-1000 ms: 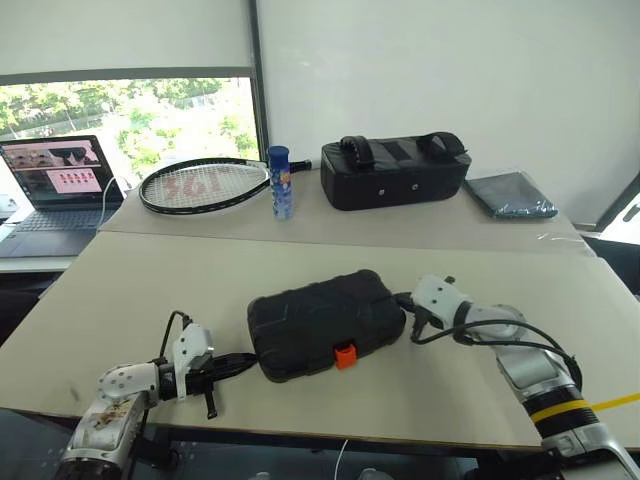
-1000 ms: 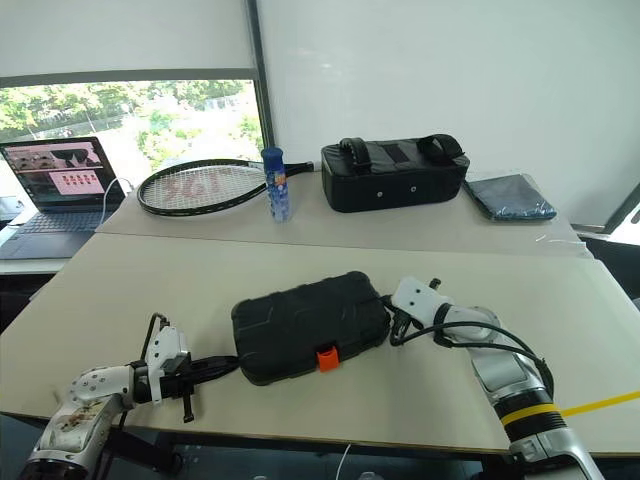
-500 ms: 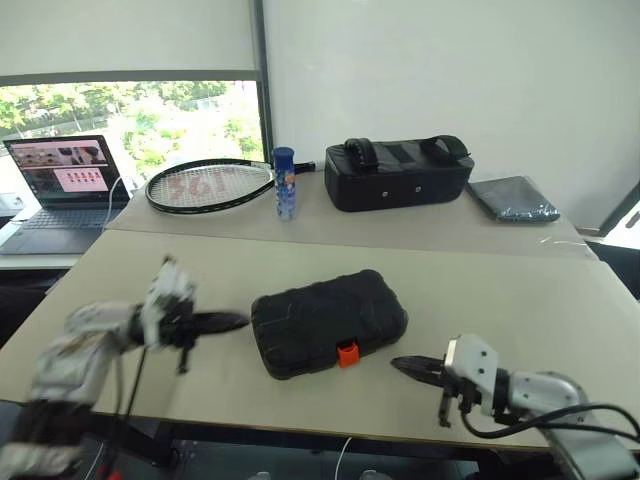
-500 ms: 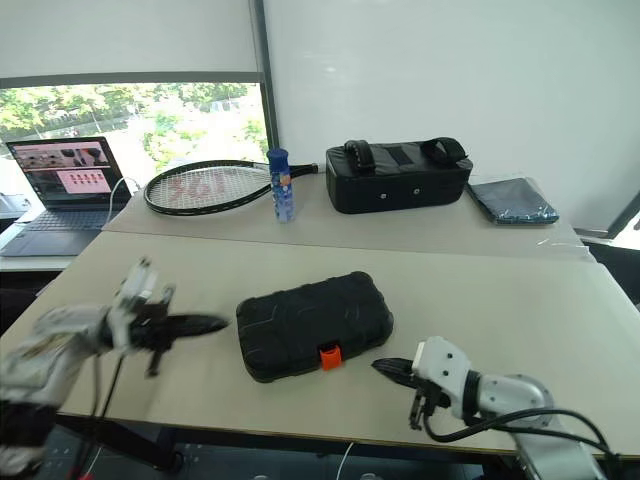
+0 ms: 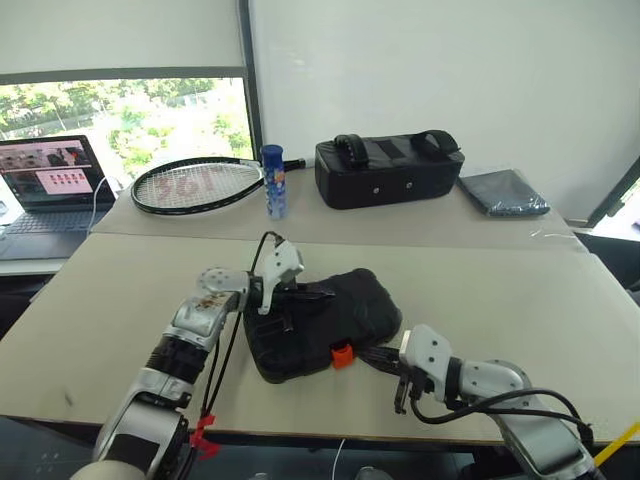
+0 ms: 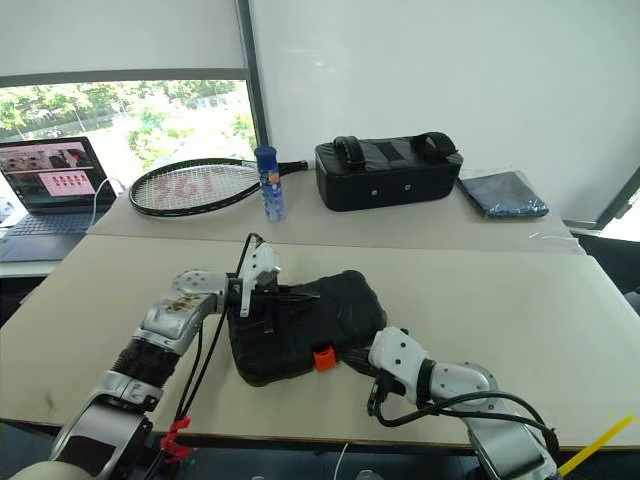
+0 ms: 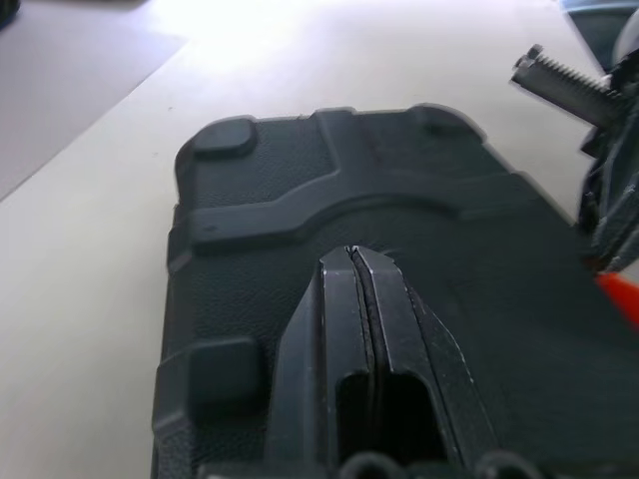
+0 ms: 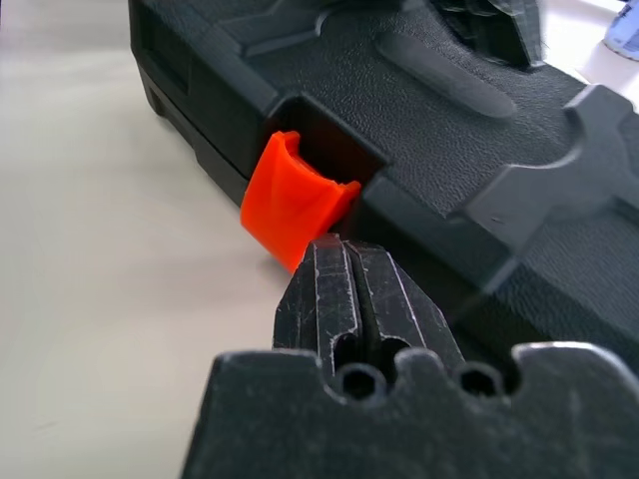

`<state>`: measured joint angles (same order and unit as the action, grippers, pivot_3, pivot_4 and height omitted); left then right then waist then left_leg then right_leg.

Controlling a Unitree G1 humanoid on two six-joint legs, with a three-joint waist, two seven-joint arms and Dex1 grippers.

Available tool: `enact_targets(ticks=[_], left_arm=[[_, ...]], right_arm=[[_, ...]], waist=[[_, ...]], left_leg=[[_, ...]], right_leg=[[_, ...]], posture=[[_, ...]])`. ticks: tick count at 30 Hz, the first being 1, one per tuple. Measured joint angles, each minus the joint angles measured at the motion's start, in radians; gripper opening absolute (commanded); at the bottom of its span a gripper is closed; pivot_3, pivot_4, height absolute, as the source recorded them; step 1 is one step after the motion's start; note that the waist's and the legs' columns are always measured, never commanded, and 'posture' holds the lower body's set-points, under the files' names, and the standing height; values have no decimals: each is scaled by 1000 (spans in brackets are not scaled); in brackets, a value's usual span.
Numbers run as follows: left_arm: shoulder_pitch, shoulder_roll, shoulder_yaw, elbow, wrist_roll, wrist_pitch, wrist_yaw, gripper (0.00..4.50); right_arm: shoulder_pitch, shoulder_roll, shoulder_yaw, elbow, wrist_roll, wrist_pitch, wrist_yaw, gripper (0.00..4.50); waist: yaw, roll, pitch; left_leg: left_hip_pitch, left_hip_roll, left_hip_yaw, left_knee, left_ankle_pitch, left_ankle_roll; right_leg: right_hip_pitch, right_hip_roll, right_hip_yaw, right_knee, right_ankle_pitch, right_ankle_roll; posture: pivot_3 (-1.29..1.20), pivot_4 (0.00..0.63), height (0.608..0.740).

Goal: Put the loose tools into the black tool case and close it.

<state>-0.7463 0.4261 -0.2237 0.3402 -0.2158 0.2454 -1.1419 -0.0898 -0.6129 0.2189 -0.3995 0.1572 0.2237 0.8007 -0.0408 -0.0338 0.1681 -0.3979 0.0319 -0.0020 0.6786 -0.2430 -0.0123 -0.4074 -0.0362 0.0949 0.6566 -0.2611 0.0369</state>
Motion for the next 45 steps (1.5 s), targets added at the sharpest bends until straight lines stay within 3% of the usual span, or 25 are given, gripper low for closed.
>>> enact_targets(ticks=[12,45], left_arm=[[30,19,-10,-67,33,22,-2,56],[48,62,-33,-132,75,200,53,56]], right_arm=[[23,-25,77,-6,-27,7,53,0],[-110,115,135,154,-106,2,38,0]], waist=[[-1,0,0],[-7,0,-1]], left_leg=[[1,0,0,0,0,0],[17,3,0,0,1,-1]], right_leg=[[1,0,0,1,0,0],[13,4,2,4,-3,5]], posture=[[0,150,740],[0,150,740]])
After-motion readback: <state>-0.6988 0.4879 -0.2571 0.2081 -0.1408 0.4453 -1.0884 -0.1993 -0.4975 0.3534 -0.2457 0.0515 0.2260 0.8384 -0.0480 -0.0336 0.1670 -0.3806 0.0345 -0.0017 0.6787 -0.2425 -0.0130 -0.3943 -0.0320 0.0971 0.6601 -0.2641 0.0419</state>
